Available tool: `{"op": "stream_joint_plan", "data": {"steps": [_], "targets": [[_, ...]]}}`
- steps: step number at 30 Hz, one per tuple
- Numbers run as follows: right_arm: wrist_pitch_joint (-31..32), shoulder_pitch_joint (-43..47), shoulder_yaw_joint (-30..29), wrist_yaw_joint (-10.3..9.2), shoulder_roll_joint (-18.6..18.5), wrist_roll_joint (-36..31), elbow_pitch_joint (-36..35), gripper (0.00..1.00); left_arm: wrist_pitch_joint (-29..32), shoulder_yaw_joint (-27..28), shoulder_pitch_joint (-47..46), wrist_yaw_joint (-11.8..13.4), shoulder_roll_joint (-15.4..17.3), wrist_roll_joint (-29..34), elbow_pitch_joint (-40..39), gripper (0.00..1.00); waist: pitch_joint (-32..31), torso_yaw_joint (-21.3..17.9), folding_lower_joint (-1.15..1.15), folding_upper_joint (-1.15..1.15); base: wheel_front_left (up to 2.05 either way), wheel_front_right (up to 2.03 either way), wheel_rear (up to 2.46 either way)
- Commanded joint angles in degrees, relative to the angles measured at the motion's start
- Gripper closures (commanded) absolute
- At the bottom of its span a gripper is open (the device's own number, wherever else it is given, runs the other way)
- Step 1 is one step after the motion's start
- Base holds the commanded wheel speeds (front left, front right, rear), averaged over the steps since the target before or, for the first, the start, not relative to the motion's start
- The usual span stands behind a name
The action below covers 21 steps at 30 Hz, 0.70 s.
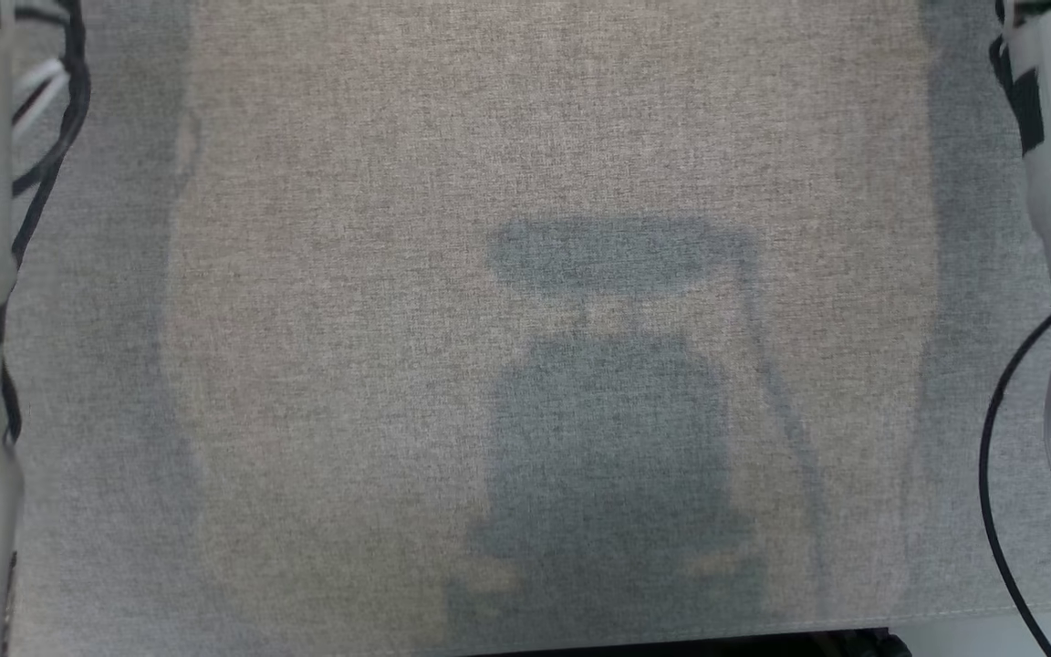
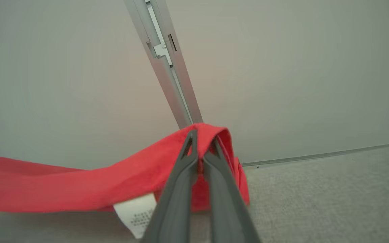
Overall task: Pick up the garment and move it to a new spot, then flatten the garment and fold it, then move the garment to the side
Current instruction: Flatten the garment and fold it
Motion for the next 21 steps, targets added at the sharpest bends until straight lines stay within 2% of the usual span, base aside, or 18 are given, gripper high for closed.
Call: {"op": "stream_joint_plan", "data": {"steps": [1,6,10,15,21], "targets": [[-0.2,2.0,0.7,-0.01,-1.0,1.3,-1.2,1.00,-0.4,0.1,1.8,-0.2,1.6,-1.7,-2.2,1.00,-1.0,-0.3,-0.02,0.35,0.00,0.00,0.00],[-0.2,9.2,2.4,-0.01,-1.7,6.2,-5.9,1.00,-0.6,1.5,10.3,-0.2,6.0,-5.0,-10.1,1.00,-3.4,-1.5,-0.02,0.35,0.00,0.00,0.00],[-0.2,16.7,3.4,-0.01,-2.0,9.7,-10.8,1.00,-0.8,3.2,20.5,-0.1,7.5,-6.2,-16.0,1.00,-6.3,-1.9,-0.02,0.35,0.00,0.00,0.00],[-0.2,28.4,4.2,-0.01,-2.9,12.5,-17.7,1.00,-0.8,4.7,36.8,0.7,5.8,-6.0,-22.1,1.00,-11.3,-1.8,-0.02,0.35,0.00,0.00,0.00],[-0.2,43.4,2.4,-0.02,-2.5,13.4,-25.6,1.00,-0.9,7.8,55.1,0.6,0.4,-3.5,-25.7,1.00,-17.6,-1.7,-0.02,0.35,0.00,0.00,0.00]]}}
